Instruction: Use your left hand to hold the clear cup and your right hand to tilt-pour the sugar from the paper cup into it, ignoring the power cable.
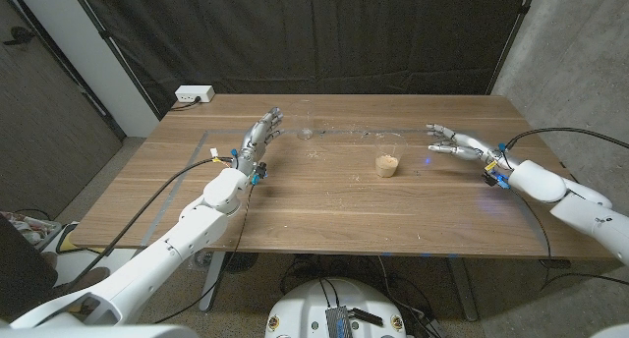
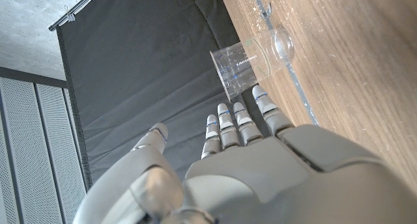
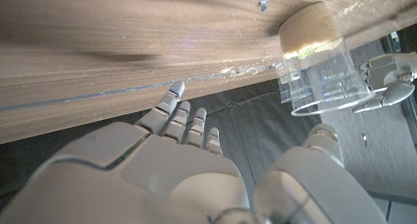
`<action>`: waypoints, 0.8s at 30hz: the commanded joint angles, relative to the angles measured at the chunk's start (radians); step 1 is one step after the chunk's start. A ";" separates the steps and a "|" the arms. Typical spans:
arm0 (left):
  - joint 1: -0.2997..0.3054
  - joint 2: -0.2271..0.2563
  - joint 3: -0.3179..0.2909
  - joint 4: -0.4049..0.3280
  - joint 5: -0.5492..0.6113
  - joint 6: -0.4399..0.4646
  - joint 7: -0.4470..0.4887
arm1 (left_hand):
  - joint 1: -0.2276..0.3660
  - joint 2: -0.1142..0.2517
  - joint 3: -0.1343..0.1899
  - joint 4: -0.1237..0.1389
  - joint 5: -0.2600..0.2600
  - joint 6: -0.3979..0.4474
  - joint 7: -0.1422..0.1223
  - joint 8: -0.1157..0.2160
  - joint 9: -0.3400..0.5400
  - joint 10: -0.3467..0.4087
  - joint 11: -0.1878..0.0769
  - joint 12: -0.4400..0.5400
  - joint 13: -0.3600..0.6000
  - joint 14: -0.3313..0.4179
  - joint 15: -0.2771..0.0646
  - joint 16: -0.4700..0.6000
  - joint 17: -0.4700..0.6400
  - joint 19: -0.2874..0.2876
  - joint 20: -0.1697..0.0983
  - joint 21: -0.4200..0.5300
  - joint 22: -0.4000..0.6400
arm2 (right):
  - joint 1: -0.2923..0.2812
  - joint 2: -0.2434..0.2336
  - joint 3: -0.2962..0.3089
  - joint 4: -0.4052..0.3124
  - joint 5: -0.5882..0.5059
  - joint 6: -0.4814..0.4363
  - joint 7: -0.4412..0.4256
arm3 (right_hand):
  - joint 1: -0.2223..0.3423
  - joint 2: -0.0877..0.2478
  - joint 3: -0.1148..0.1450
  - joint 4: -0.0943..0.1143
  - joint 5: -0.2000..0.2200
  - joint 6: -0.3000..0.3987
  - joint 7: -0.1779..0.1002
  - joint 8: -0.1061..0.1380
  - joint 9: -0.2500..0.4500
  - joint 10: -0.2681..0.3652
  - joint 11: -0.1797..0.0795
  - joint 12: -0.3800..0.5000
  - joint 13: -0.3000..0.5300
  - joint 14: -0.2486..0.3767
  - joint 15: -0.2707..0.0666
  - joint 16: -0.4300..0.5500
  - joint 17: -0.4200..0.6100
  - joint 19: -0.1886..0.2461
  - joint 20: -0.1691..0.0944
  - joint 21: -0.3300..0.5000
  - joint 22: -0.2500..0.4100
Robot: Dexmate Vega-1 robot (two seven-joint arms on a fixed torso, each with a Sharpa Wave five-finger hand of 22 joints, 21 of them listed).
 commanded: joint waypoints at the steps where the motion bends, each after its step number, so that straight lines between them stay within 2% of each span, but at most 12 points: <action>1: 0.023 0.037 0.007 -0.063 0.021 0.019 0.082 | 0.005 0.001 0.002 -0.004 0.006 0.006 -0.003 0.004 0.004 0.006 0.000 0.002 0.003 0.007 -0.036 0.006 0.002 0.008 0.002 -0.001 0.005 | 0.043 -0.035 -0.056 -0.024 -0.179 -0.019 -0.051 | 0.021 -0.002 -0.007 -0.007 0.010 -0.033 -0.008 -0.002 0.005 -0.026 -0.002 -0.007 0.004 -0.025 -0.080 -0.006 0.001 -0.011 -0.004 -0.010 0.002; 6: 0.036 0.052 0.007 -0.102 0.034 0.033 0.117 | 0.005 0.001 0.002 -0.004 0.006 0.007 -0.003 0.004 0.004 0.007 0.001 0.002 0.003 0.007 -0.035 0.006 0.002 0.008 0.002 -0.002 0.006 | 0.060 -0.056 -0.072 -0.034 -0.214 0.004 -0.040 | 0.025 -0.003 -0.009 -0.009 0.012 -0.040 -0.009 -0.001 0.006 -0.031 -0.006 -0.008 0.005 -0.030 -0.083 -0.005 0.001 -0.012 -0.006 -0.012 0.002; 9: 0.039 0.057 0.010 -0.116 0.041 0.039 0.133 | 0.005 0.001 0.001 -0.004 0.006 0.008 -0.003 0.004 0.004 0.008 0.002 0.003 0.003 0.008 -0.034 0.006 0.002 0.008 0.002 -0.002 0.006 | 0.064 -0.069 -0.080 -0.047 -0.256 0.011 -0.055 | 0.028 -0.004 -0.011 -0.010 0.013 -0.041 -0.009 0.002 0.006 -0.031 -0.005 -0.006 0.005 -0.031 -0.086 -0.004 0.001 -0.011 -0.017 -0.014 0.002; 13: 0.036 0.057 0.018 -0.124 0.043 0.045 0.139 | 0.005 0.000 0.001 -0.004 0.006 0.007 -0.004 0.003 0.004 0.008 0.002 0.002 0.003 0.009 -0.034 0.006 0.002 0.008 0.003 -0.003 0.006 | 0.072 -0.078 -0.085 -0.046 -0.269 0.046 -0.056 | 0.040 -0.001 -0.017 -0.012 0.022 -0.023 0.020 0.019 0.007 -0.016 -0.003 0.004 0.007 -0.018 -0.096 0.008 0.000 0.006 -0.073 -0.016 0.002; 16: 0.035 0.059 0.023 -0.130 0.044 0.049 0.142 | 0.005 0.000 0.001 -0.004 0.006 0.007 -0.004 0.003 0.004 0.008 -0.003 0.002 0.003 0.009 -0.035 0.006 0.002 0.008 0.002 -0.003 0.006 | 0.065 -0.086 -0.080 -0.061 -0.271 0.047 -0.057 | 0.042 0.003 -0.020 -0.011 0.025 -0.015 0.033 0.026 0.007 -0.003 0.000 0.011 0.008 -0.011 -0.100 0.012 0.000 0.013 -0.092 -0.017 0.002; 21: 0.038 0.070 0.025 -0.150 0.050 0.059 0.154 | 0.005 0.000 0.001 -0.005 0.006 0.010 -0.003 0.004 0.004 0.007 -0.003 0.001 0.003 0.008 -0.035 0.005 0.002 0.009 0.002 -0.003 0.006 | 0.064 -0.086 -0.080 -0.074 -0.249 0.044 -0.018 | 0.044 0.005 -0.020 -0.010 0.027 -0.014 0.035 0.027 0.006 -0.005 0.001 0.011 0.009 -0.009 -0.100 0.013 0.000 0.014 -0.093 -0.018 0.002; 24: 0.042 0.075 0.024 -0.159 0.049 0.060 0.161 | 0.005 0.000 0.001 -0.005 0.006 0.012 0.000 0.005 0.004 0.009 -0.001 0.002 0.003 0.009 -0.035 0.005 0.002 0.009 0.002 -0.003 0.006 | 0.060 -0.086 -0.080 -0.090 -0.232 0.035 0.014 | 0.049 0.012 -0.019 -0.010 0.030 -0.013 0.048 0.029 0.006 -0.007 0.008 0.011 0.009 -0.009 -0.098 0.014 0.000 0.016 -0.092 -0.020 0.003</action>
